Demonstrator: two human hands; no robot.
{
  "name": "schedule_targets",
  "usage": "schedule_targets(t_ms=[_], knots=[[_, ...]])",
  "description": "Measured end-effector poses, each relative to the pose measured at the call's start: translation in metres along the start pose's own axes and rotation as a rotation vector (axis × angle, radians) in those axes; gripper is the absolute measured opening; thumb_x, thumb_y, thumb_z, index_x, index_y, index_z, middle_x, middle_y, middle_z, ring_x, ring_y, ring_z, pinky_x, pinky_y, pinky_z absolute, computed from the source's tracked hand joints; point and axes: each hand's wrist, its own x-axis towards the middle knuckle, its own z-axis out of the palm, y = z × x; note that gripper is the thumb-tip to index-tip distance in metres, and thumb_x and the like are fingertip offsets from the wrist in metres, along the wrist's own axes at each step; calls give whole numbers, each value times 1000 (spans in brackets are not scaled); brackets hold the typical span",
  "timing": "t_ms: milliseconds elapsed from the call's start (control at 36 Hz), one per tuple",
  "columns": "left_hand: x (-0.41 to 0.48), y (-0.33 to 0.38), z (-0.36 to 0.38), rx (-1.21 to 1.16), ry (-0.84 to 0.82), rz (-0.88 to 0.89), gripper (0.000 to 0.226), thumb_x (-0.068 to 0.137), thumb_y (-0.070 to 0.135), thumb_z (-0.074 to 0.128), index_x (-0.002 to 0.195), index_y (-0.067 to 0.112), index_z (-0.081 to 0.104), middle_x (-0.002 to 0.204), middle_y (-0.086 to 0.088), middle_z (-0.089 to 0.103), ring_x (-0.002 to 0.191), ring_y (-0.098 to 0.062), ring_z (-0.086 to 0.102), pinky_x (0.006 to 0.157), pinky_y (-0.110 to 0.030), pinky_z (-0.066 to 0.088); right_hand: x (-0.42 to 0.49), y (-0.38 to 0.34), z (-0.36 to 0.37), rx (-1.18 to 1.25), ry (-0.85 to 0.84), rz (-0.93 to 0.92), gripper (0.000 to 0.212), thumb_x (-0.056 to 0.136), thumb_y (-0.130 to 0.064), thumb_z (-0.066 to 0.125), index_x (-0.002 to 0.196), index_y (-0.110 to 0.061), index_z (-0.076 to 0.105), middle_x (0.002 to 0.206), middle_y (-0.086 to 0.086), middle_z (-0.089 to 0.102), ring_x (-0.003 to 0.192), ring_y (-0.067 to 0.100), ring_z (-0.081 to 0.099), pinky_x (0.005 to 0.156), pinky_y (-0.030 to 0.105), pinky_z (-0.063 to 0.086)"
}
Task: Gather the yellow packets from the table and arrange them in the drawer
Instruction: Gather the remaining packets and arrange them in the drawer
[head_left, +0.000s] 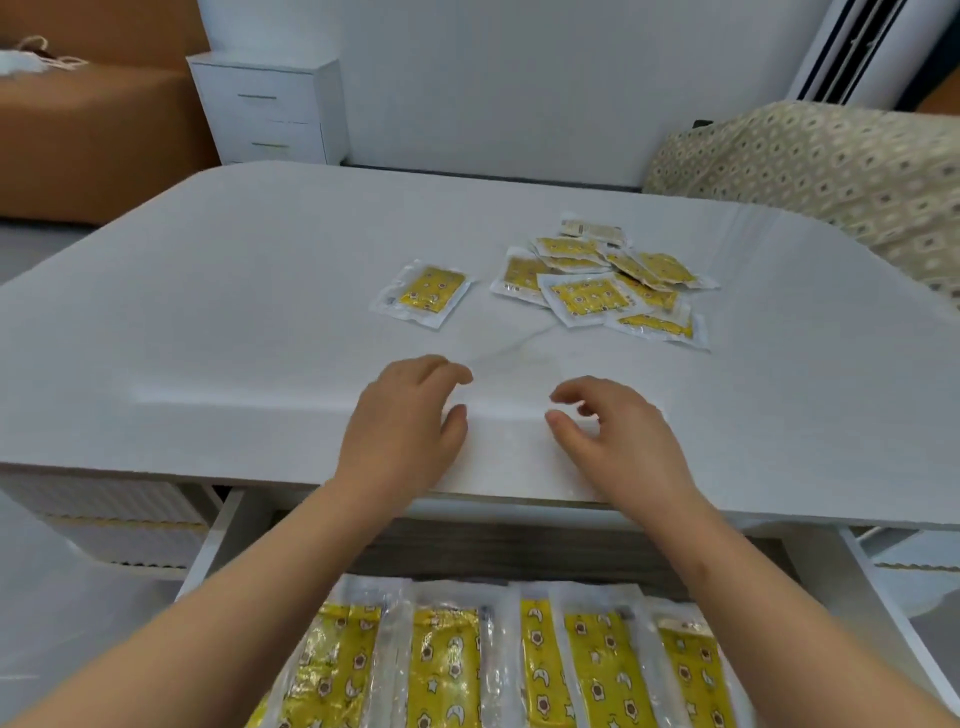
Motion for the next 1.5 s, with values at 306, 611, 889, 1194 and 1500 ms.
schedule_targets(t_ms=[306, 611, 889, 1194, 1500], knots=[[77, -10, 37, 313, -7, -95, 48, 87, 32, 42, 133, 18, 44, 153, -9, 24, 143, -31, 16, 109, -48, 19, 85, 28, 21, -408, 179, 64, 45, 94, -36, 46, 136, -20, 45, 153, 4, 28, 141, 26, 21, 112, 45, 9], [128, -35, 55, 303, -224, -408, 65, 91, 58, 23, 148, 29, 11, 155, -6, 13, 144, -31, 2, 110, -59, 5, 154, 59, 16, -424, -89, 352, 72, 83, -75, 28, 146, -42, 14, 159, -2, 3, 146, 32, -1, 108, 65, 7], [123, -28, 52, 312, -118, -132, 88, 57, 74, 3, 131, 44, 38, 120, 5, 42, 123, -18, 33, 102, -33, 21, 140, 65, 13, -412, -224, 71, 65, 83, -76, 26, 143, -52, 14, 159, -11, 5, 146, 20, 5, 110, 61, 0], [123, -18, 51, 352, -240, -37, 96, 59, 64, -12, 146, 38, 19, 156, 12, 16, 144, -10, 10, 113, -30, 13, 131, 69, 9, -342, -60, 97, 64, 86, -72, 19, 144, -44, 23, 159, -9, 7, 145, 22, 1, 111, 55, 4], [116, -10, 56, 279, -190, -159, 96, 60, 56, -15, 142, 37, 32, 154, 11, 22, 143, -11, 14, 113, -33, 14, 133, 67, 8, -339, -142, 121, 62, 89, -68, 23, 144, -41, 23, 158, -6, 15, 145, 25, 4, 109, 57, 11]])
